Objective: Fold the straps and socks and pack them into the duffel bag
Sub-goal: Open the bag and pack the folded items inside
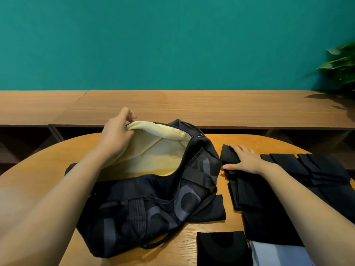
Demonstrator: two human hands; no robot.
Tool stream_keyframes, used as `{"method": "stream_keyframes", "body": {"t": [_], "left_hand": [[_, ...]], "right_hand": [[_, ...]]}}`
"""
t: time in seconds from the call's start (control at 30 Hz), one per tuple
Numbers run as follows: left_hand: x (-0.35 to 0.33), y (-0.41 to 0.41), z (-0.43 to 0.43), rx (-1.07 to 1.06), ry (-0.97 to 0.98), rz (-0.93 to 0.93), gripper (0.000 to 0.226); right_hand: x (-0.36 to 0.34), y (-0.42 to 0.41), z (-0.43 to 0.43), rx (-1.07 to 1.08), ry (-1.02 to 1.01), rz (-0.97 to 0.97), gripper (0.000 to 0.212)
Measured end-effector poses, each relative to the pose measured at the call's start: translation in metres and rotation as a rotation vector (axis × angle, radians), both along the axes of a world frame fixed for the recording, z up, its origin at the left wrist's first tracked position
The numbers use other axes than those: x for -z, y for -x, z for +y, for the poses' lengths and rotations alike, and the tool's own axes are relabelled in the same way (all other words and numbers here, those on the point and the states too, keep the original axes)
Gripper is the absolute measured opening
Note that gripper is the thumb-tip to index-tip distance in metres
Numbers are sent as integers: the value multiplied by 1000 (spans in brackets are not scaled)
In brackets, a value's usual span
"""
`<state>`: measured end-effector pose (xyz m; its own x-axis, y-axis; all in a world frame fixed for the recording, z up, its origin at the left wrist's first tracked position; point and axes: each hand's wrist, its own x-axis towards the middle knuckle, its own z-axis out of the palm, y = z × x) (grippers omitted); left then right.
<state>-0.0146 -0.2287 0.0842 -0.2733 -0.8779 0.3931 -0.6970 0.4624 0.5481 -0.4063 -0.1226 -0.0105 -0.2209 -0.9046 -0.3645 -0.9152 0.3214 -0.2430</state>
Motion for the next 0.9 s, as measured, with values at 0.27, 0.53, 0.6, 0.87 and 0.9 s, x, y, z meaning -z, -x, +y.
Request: {"method": "stream_keyframes", "body": {"t": [0.27, 0.53, 0.6, 0.87, 0.9], "left_hand": [[6, -5, 0, 51, -12, -18, 39], [9, -4, 3, 54, -39, -26, 37], [9, -4, 4, 50, -42, -21, 37], [12, 0, 5, 58, -41, -28, 40], [12, 0, 6, 58, -41, -27, 40]], "right_hand": [[1, -2, -16, 56, -119, 11, 119], [9, -5, -15, 121, 190, -17, 96], [-3, -1, -11, 61, 211, -10, 98], [-5, 15, 5, -74, -126, -163, 123], [-3, 13, 4, -66, -116, -164, 124]]}}
